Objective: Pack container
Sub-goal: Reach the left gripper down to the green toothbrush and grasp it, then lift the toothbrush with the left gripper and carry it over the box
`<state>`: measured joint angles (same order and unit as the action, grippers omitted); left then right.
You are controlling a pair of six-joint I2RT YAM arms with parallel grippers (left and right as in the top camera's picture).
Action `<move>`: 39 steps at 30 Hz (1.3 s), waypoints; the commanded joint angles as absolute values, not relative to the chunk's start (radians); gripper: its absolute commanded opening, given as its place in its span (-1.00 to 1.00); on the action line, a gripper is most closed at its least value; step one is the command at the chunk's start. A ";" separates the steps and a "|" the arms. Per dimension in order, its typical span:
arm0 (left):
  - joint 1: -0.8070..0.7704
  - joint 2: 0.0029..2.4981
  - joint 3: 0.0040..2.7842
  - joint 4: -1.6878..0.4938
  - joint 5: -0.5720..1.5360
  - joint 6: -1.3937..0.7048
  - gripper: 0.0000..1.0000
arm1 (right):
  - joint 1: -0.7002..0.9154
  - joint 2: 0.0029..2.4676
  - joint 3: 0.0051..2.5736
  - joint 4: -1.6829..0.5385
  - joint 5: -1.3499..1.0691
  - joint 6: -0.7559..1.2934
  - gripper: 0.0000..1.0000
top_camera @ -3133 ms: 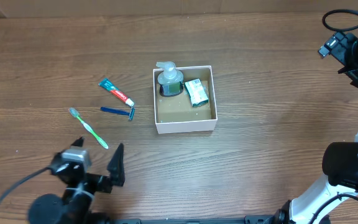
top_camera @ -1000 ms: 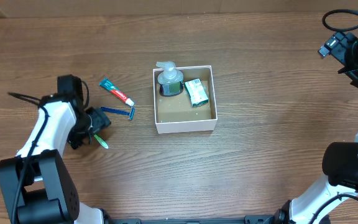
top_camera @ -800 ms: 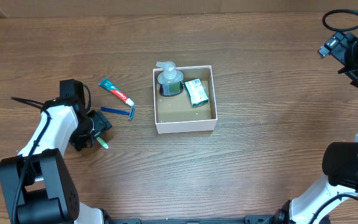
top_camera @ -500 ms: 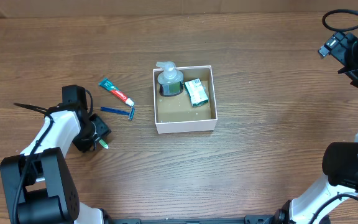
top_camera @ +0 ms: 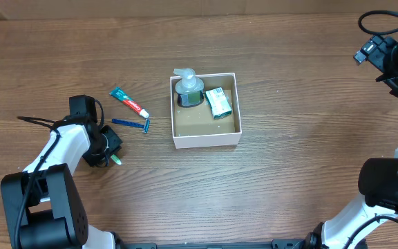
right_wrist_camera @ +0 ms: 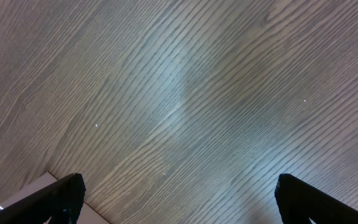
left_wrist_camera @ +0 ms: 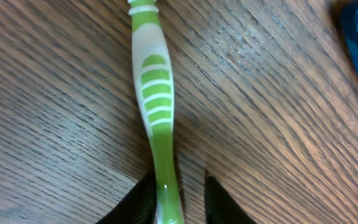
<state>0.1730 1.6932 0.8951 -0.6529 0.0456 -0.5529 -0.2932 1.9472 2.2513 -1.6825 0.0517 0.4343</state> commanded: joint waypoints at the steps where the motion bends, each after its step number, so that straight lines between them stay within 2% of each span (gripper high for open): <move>1: 0.179 1.701 0.883 -0.649 0.059 -0.566 -0.59 | -0.291 1.936 2.262 -1.677 0.051 0.439 1.00; 6: 0.179 1.701 0.881 -0.655 0.036 -0.565 -0.69 | -0.291 1.936 2.262 -1.677 0.051 0.439 1.00; 9: 0.179 1.701 0.881 -0.673 0.025 -0.565 -0.92 | -0.291 1.936 2.262 -1.677 0.051 0.439 1.00; 17: 0.179 1.700 0.889 -0.711 0.020 -0.545 -0.92 | -0.291 1.936 2.262 -1.677 0.051 0.439 1.00; 22: 0.179 1.699 0.983 -0.820 0.019 -0.508 -0.92 | -0.291 1.936 2.262 -1.677 0.051 0.439 1.00; 30: 0.175 1.679 1.298 -1.077 0.024 -0.429 -0.92 | -0.291 1.936 2.262 -1.677 0.051 0.439 1.00; 39: 0.098 1.613 1.664 -1.268 0.226 -0.151 -0.92 | -0.291 1.936 2.262 -1.677 0.051 0.439 1.00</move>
<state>0.1543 1.6642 1.5467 -1.2240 0.1135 -0.3172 -0.2932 1.9472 2.2513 -1.6817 0.0517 0.4335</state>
